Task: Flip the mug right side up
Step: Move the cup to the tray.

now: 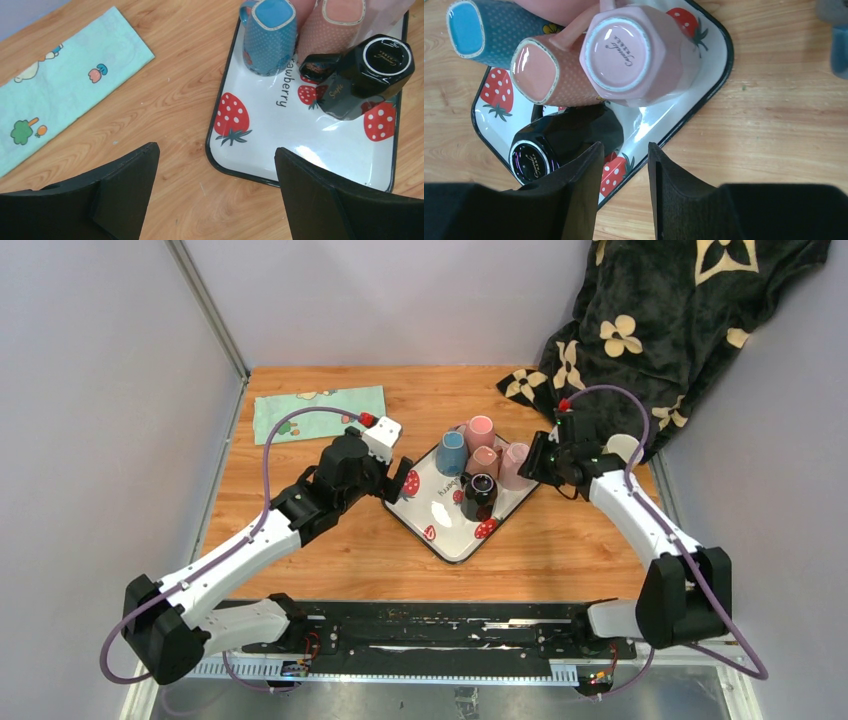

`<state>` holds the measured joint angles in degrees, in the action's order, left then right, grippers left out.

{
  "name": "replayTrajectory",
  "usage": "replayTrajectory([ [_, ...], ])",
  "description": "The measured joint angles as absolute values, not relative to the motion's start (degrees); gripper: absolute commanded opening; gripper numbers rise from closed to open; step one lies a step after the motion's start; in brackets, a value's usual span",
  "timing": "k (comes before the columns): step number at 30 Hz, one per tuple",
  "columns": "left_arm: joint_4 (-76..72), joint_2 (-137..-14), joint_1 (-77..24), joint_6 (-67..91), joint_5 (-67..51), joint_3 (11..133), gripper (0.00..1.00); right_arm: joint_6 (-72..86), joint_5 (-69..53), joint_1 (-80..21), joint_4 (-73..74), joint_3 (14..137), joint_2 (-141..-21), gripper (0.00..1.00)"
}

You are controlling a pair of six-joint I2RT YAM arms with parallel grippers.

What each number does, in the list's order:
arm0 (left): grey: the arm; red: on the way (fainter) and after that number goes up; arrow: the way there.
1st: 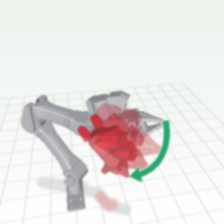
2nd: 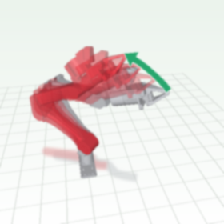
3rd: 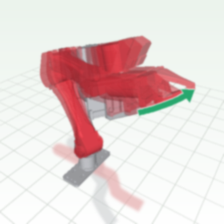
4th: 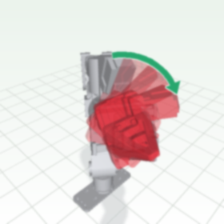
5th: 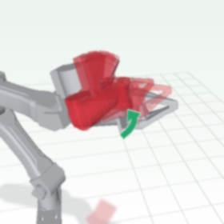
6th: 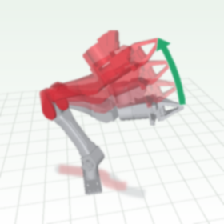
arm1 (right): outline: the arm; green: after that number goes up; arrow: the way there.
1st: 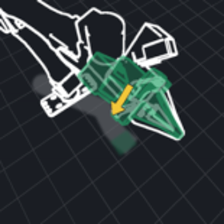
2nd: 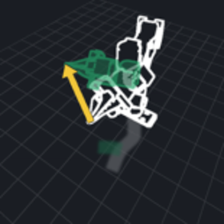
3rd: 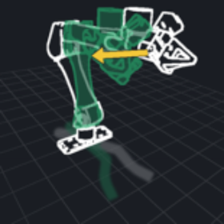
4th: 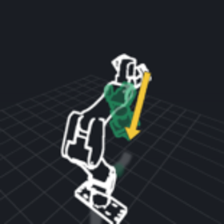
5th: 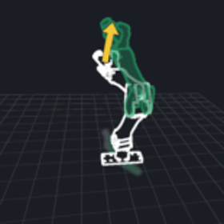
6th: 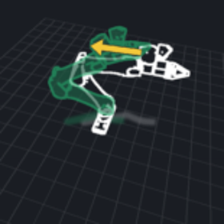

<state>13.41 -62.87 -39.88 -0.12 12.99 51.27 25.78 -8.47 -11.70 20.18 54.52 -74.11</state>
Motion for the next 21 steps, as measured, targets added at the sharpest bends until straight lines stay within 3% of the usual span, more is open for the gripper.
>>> replayTrajectory([
  [21,14.0,-61.4,-39.9,-7.0,15.9,50.7,0.95,21.4,-8.8,-22.4,25.5,68.3,-90.8,0.39],
])
